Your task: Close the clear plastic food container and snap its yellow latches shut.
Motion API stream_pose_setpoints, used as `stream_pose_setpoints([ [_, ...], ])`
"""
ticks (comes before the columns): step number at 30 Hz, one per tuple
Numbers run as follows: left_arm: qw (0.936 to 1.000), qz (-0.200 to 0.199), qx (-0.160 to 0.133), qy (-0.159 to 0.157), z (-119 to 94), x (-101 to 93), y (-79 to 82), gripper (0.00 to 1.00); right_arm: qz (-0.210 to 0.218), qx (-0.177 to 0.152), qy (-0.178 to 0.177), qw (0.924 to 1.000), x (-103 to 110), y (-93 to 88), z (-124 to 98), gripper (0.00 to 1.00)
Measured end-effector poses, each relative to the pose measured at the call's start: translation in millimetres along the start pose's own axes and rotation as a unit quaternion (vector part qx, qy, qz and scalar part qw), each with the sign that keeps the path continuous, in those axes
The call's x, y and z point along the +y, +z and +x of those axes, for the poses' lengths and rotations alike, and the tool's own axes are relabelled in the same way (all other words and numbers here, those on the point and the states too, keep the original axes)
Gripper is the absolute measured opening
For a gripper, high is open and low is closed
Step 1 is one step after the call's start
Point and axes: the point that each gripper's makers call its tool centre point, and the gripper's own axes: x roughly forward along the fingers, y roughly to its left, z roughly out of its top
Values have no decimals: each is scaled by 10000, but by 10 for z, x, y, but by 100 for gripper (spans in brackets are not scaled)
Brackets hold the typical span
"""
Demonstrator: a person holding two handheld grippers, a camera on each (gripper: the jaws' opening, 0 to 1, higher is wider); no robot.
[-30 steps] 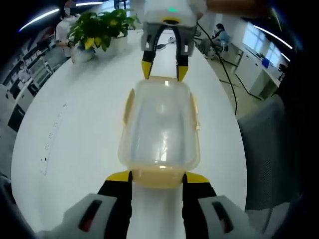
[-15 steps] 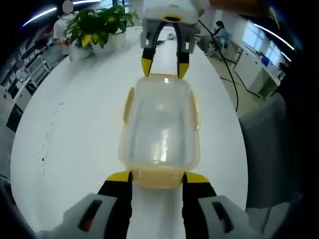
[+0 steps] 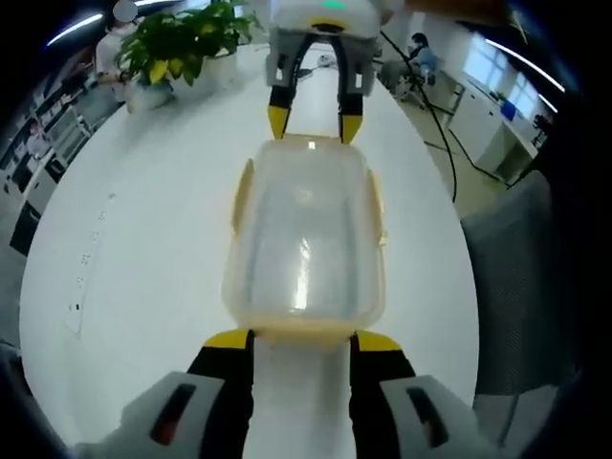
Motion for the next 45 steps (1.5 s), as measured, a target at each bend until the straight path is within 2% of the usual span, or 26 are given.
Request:
stream_pose_setpoints([
  [19,9999,45,103,-32,3,-8,-19,34,48,-94,-4,9999,2,2,-1,39],
  [27,9999,-163,-28,-44,4,-1,-55,34,428,-330,-11,9985,-5,-26,-17,38],
  [30,9995,-306,-43,-62,-7,-15,-107,34,724,-464,-65,9963,-6,-35,-45,38],
  [33,9985,-515,-189,-45,-48,-40,-97,35,1033,-611,-76,9927,12,-39,-90,37],
  [37,9954,-892,-349,16,-121,-42,-116,36,1410,-879,-140,9860,-1,-34,-194,36],
  [38,9943,-988,-399,45,-137,-35,-122,36,1727,-1059,-180,9791,-16,-13,-255,37],
  [41,9887,-1349,-643,76,-181,-23,-91,36,2146,-1400,-208,9664,-55,26,-319,36],
  [42,9834,-1619,-815,52,-204,-15,-55,36,2359,-1534,-209,9594,-69,34,-336,36],
  [45,9679,-2221,-1176,-26,-250,2,34,36,2726,-1722,-219,9463,-62,54,-341,35],
])
